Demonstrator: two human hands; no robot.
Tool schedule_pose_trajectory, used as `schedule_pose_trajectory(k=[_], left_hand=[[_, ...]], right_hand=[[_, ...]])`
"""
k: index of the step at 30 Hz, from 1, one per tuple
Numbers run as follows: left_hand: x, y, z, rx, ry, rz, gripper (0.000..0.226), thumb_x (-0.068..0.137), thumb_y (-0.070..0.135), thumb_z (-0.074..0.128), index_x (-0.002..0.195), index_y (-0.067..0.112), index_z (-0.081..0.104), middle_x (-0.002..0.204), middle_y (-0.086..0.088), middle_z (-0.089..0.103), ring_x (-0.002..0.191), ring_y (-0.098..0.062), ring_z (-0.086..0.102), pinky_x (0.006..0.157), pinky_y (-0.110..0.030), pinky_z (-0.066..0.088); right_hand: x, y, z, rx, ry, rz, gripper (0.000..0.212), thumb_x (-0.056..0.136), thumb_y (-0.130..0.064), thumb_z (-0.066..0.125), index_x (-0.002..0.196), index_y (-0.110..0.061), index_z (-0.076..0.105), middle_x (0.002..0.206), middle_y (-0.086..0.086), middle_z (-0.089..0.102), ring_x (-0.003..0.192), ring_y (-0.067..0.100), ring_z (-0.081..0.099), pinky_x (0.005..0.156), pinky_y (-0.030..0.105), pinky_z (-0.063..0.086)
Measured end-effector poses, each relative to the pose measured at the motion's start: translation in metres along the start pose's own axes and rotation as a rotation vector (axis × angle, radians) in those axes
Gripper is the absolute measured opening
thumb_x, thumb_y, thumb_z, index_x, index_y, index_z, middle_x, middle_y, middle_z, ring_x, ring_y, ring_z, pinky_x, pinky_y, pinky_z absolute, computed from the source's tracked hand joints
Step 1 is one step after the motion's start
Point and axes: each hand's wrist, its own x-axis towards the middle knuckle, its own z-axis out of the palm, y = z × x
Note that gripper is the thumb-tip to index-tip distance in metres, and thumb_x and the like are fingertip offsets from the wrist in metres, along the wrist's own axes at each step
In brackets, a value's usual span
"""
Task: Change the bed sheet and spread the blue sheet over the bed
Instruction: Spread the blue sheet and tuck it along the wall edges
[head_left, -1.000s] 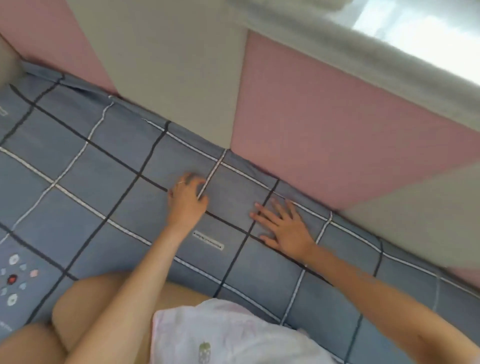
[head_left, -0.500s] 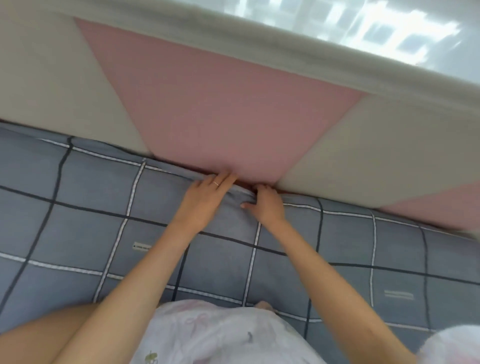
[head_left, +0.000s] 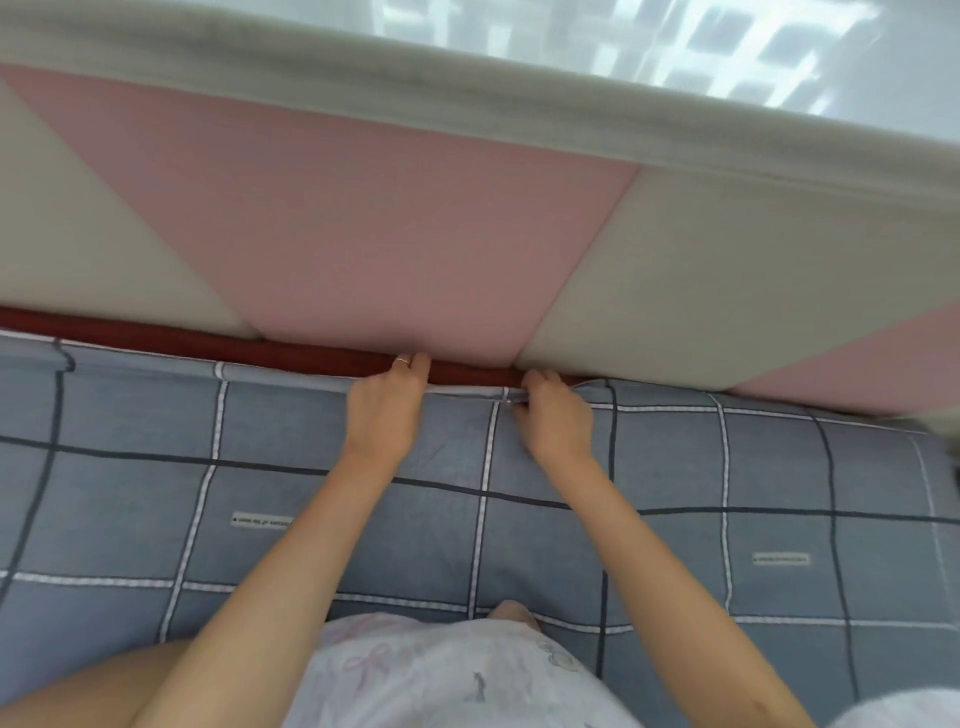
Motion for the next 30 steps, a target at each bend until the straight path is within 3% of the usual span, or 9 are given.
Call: schedule_pose_trajectory(k=[2, 5, 7, 12, 15, 18, 22, 26, 30], left_hand=[[0.005, 0.001, 0.001, -0.01, 0.009, -0.056, 0.037, 0.049, -0.013, 0.077, 0.076, 0.003, 0.057, 0.061, -0.014, 0.058, 0.034, -0.032, 0.052, 0.039, -0.02, 0.02], [0.01, 0.001, 0.006, -0.243, 0.032, -0.252, 0.01, 0.083, -0.002, 0.058, 0.092, 0.0, 0.057, 0.085, -0.022, 0.062, 0.061, -0.041, 0.061, 0.046, -0.037, 0.038], [0.011, 0.0, 0.013, -0.411, 0.101, -0.314, 0.012, 0.091, 0.003, 0.05, 0.101, -0.001, 0.056, 0.101, -0.023, 0.058, 0.075, -0.043, 0.059, 0.056, -0.044, 0.043], [-0.018, -0.005, 0.039, -0.422, 0.126, -0.089, 0.025, 0.085, 0.013, 0.055, 0.106, 0.002, 0.048, 0.123, -0.024, 0.039, 0.106, -0.039, 0.048, 0.092, -0.053, 0.045], [-0.03, -0.004, 0.05, -0.258, 0.055, 0.074, 0.039, 0.084, 0.035, 0.043, 0.109, 0.006, 0.052, 0.121, -0.018, 0.046, 0.111, -0.03, 0.046, 0.104, -0.06, 0.032], [-0.022, 0.007, 0.055, -0.154, -0.104, 0.197, 0.058, 0.086, 0.045, 0.037, 0.127, 0.008, 0.054, 0.129, -0.013, 0.053, 0.119, -0.033, 0.05, 0.102, -0.048, 0.033], [-0.007, 0.021, 0.06, -0.063, -0.256, 0.135, 0.072, 0.085, 0.056, 0.028, 0.137, 0.011, 0.048, 0.137, -0.01, 0.05, 0.126, -0.032, 0.046, 0.101, -0.05, 0.035], [0.009, 0.025, 0.052, 0.002, -0.332, 0.045, 0.083, 0.079, 0.063, 0.011, 0.131, 0.012, 0.051, 0.133, -0.007, 0.051, 0.122, -0.025, 0.044, 0.097, -0.042, 0.026], [0.02, 0.026, 0.052, 0.057, -0.363, 0.056, 0.072, 0.087, 0.059, 0.013, 0.129, 0.014, 0.05, 0.134, -0.004, 0.048, 0.123, -0.022, 0.04, 0.101, -0.039, 0.024]], right_hand=[[0.002, 0.012, -0.004, 0.081, 0.101, 0.019, 0.018, 0.087, -0.016, 0.058, 0.101, -0.005, 0.056, 0.107, 0.015, 0.057, 0.086, 0.036, 0.061, 0.059, 0.035, 0.037], [-0.002, 0.019, 0.007, 0.327, 0.24, -0.02, 0.008, 0.083, -0.002, 0.058, 0.09, -0.003, 0.055, 0.097, 0.014, 0.057, 0.076, 0.033, 0.058, 0.055, 0.033, 0.036], [-0.005, 0.02, 0.016, 0.47, 0.283, 0.033, 0.009, 0.084, 0.002, 0.056, 0.09, -0.004, 0.055, 0.095, 0.01, 0.056, 0.076, 0.024, 0.055, 0.059, 0.033, 0.041], [-0.007, 0.017, 0.025, 0.837, 0.381, 0.18, 0.02, 0.087, 0.005, 0.054, 0.103, -0.005, 0.05, 0.106, 0.009, 0.051, 0.095, 0.018, 0.052, 0.085, 0.032, 0.048], [-0.021, 0.027, 0.034, 0.644, 0.309, -0.028, 0.023, 0.083, 0.002, 0.058, 0.105, 0.0, 0.05, 0.119, 0.014, 0.041, 0.105, 0.01, 0.043, 0.089, 0.022, 0.04], [-0.027, 0.046, 0.044, 0.318, 0.248, -0.182, 0.035, 0.089, -0.025, 0.054, 0.119, -0.007, 0.055, 0.128, 0.012, 0.046, 0.117, 0.023, 0.046, 0.104, 0.038, 0.037], [-0.019, 0.053, 0.039, 0.116, 0.11, -0.144, 0.061, 0.09, -0.054, 0.036, 0.137, -0.016, 0.047, 0.138, 0.009, 0.047, 0.127, 0.028, 0.042, 0.109, 0.038, 0.022], [-0.004, 0.045, 0.027, -0.013, -0.1, -0.132, 0.084, 0.077, -0.075, 0.021, 0.138, -0.023, 0.045, 0.134, 0.003, 0.049, 0.122, 0.024, 0.044, 0.101, 0.037, 0.027], [0.017, 0.038, 0.016, -0.022, -0.325, -0.186, 0.084, 0.077, -0.079, 0.036, 0.137, -0.021, 0.045, 0.136, 0.005, 0.046, 0.125, 0.025, 0.044, 0.104, 0.034, 0.03]])
